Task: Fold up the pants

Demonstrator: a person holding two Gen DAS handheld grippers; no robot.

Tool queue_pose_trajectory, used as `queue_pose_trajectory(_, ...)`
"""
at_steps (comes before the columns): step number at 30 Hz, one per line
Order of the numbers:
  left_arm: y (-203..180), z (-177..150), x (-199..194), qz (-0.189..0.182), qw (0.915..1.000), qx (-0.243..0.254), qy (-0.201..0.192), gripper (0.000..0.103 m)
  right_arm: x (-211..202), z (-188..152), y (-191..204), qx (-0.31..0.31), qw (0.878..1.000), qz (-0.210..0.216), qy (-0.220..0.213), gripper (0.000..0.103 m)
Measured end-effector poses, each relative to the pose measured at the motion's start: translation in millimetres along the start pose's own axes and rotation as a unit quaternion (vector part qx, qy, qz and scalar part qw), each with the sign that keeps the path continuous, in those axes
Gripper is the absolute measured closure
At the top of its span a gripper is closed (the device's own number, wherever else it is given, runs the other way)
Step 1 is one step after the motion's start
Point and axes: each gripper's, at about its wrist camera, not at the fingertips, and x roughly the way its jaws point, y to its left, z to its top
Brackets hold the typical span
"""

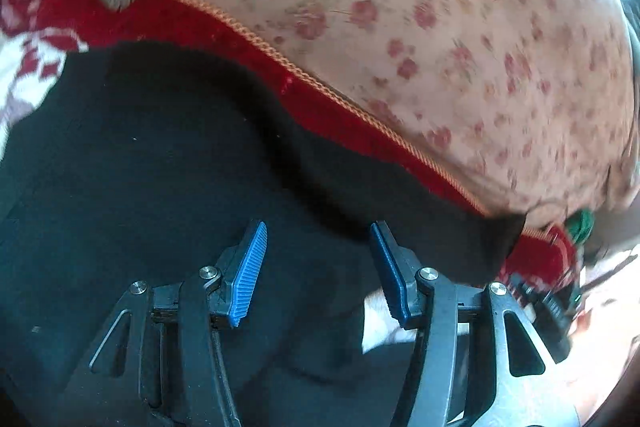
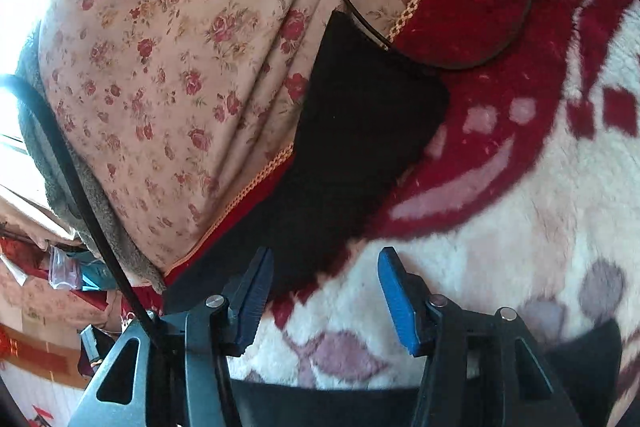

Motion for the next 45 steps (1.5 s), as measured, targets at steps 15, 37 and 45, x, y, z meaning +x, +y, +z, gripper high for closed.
queue_pose_trajectory(15,-8.2,24.4,38.8,-0.031,0.9969,-0.072,-0.004,0.049,14.2,19.6,-2.9,0.026,1.0,0.003,-0.015,0.041)
queue_pose_trajectory(37,-30.6,18.7,-22.2,0.001,0.9978,-0.005,-0.066,0.094,-47.7,14.6,24.8,-0.03,0.995,0.034,-0.084,0.099)
queue_pose_trajectory(45,-35.1,2.0,-42.1,-0.004,0.9974,0.005,-0.072,0.094,-54.0,-3.4,22.0,-0.037,0.998,0.048,-0.018,0.086)
